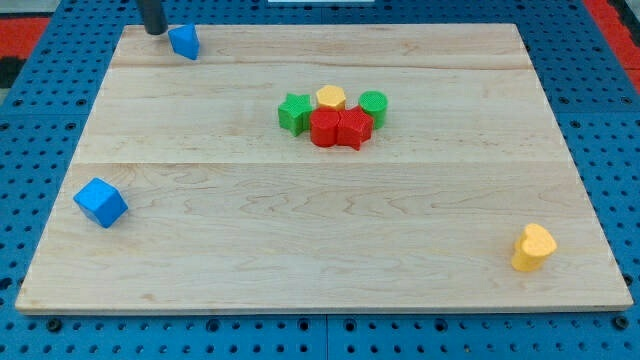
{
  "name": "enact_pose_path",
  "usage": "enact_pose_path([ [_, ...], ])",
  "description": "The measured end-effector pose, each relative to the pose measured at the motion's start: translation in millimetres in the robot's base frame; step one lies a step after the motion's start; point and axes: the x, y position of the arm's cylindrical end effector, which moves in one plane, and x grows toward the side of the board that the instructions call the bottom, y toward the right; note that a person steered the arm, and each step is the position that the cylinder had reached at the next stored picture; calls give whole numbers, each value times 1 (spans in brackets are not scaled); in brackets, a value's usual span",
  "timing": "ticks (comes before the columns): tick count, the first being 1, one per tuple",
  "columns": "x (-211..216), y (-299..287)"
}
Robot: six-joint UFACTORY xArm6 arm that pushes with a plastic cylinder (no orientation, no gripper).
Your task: Slide the blue triangle slightly right and down a bit
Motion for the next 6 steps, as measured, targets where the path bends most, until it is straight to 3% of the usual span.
enact_pose_path([
  [1, 12, -8],
  [3, 7, 61],
  [6, 12, 66],
])
